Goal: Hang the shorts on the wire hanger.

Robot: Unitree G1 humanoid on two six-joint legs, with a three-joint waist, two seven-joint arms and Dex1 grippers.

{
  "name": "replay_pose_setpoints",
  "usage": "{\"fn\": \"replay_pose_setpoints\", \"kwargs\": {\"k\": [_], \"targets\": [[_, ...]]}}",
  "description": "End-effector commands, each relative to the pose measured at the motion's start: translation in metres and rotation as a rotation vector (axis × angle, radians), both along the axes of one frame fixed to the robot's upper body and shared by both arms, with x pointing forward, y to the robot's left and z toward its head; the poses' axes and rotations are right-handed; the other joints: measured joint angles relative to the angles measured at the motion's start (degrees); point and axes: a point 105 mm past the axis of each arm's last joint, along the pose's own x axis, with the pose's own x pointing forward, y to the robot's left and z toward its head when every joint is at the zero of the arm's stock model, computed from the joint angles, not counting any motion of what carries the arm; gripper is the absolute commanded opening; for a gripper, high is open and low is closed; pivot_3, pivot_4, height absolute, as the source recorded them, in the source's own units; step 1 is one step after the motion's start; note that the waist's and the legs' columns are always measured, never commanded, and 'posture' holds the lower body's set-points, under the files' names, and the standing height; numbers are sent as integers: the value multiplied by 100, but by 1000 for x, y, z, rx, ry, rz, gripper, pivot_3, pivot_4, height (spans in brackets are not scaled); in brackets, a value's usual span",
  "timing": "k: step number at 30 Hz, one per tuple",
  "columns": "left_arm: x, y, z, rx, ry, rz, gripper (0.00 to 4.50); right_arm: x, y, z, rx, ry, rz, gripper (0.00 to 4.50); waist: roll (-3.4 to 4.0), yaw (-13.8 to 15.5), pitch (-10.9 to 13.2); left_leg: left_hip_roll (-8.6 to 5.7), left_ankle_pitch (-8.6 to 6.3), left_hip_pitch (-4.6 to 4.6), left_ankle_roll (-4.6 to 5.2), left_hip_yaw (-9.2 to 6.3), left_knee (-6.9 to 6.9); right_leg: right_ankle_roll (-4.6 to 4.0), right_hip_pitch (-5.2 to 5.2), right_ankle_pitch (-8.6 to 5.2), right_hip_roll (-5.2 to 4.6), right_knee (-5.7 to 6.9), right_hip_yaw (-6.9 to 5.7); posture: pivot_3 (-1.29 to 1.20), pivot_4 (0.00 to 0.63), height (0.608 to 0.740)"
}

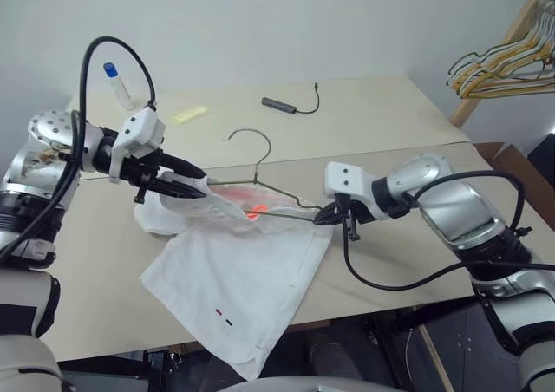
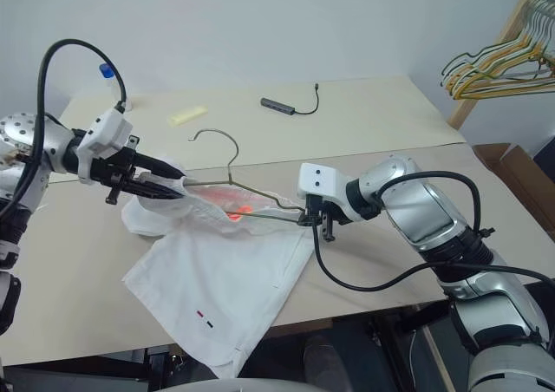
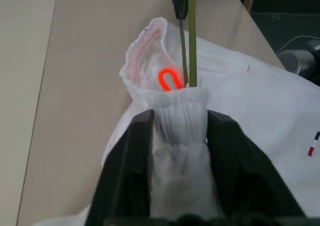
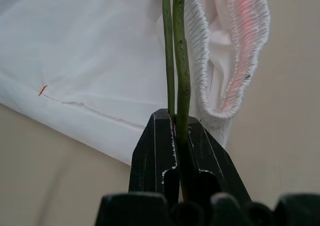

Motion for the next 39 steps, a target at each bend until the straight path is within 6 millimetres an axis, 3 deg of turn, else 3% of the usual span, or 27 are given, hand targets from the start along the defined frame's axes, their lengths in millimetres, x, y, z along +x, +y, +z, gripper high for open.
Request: {"fn": "replay_pose_setpoints", "kwargs": {"k": [1,3,6,10,13,18,22,25,30,39], "targets": [[-1,-2,7,36,-46,-26,377,2,7,18,21,-61,21,0,0,0,0,0,0,0,0,0,0,0,0,0,0,0,0,-60,0,740],[1,0,2,59,-50,-19,34,1,8,20,28,-60,26,0,0,-1,0,0,0,0,0,0,0,0,0,0,0,0,0,-58,0,740],[3,0,-1,68,-68,-14,34,-1,12,24,64,-67,49,0,0,1,0,0,0,0,0,0,0,0,0,0,0,0,0,-55,0,740],[8,2,-6,94,-99,8,34,1,19,34,137,-247,126,0,0,4,0,-1,0,0,0,0,1,0,1,0,0,-1,-1,-54,0,740],[10,4,-6,99,-119,25,34,9,17,33,148,-249,73,0,-1,0,0,-1,0,0,0,2,1,0,1,0,-1,-1,1,-55,0,740],[14,12,-3,105,-160,66,0,17,5,37,156,-274,16,1524,-1,0,0,0,0,1,0,-1,1,-2,2,1,1,1,0,-55,0,740],[21,19,4,83,-203,135,0,34,-20,56,208,-327,-133,2772,-1,2,0,-1,0,0,0,1,2,-2,2,2,-2,0,1,-56,0,740],[28,23,10,46,-245,195,0,33,-43,55,210,-275,-210,3803,-1,15,0,-1,0,0,0,-1,2,-2,2,2,-2,0,-1,-52,0,740],[26,25,21,-62,-243,208,0,24,-58,34,248,-162,-281,3803,-5,16,-3,0,0,1,0,-2,2,-2,7,2,-2,-1,-4,-59,0,740],[15,25,24,-90,-237,158,0,34,-19,6,393,68,-329,3803,-5,-163,-3,2,0,10,1,-3,2,-4,7,3,2,8,3,-51,0,740]]}}
